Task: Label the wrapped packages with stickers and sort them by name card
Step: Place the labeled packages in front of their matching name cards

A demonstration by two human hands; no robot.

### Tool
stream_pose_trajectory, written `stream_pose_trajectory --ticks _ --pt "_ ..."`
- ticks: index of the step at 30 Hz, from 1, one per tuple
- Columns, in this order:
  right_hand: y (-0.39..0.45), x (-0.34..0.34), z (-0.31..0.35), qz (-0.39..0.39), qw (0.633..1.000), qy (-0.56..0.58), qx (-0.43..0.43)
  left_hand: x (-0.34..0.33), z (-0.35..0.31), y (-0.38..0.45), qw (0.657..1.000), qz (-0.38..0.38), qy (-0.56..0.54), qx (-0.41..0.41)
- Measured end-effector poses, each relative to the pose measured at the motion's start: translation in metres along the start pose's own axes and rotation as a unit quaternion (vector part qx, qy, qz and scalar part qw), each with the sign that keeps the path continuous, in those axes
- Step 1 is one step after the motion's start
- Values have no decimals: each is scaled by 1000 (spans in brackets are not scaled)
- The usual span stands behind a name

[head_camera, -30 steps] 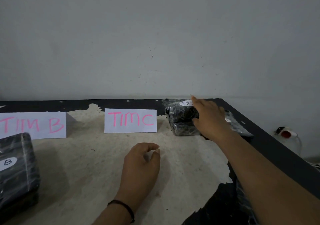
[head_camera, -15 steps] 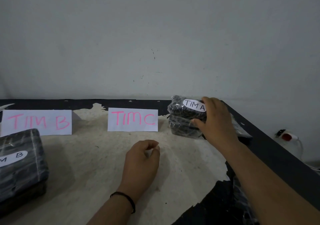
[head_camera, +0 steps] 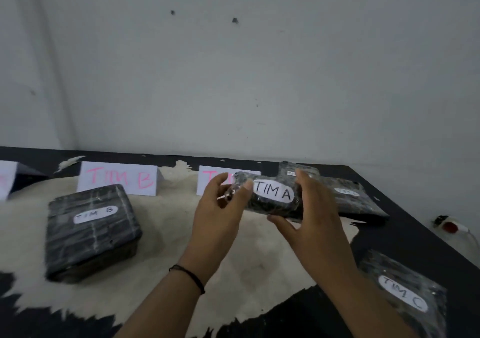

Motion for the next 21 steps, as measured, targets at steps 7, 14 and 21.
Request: stream_pose_trajectory --ticks 7,14,21 --pt "-33 -39 94 38 993 101 51 118 -46 -16 994 -46 94 -9" --pt "-57 -104 181 126 979 135 89 243 -78 -43 973 -175 141 -48" --pt "-82 -168 230 171 979 25 110 370 -64 -69 930 -302 210 3"
Point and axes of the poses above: each hand's wrist, its own y-axis towards the middle knuckle, its own x-axis out of the back of the hand, z = x × y, the point moved 7 cm from there along y, towards the middle knuckle, and after that the axes turned 12 degrees about -x, right-handed, at the moved point
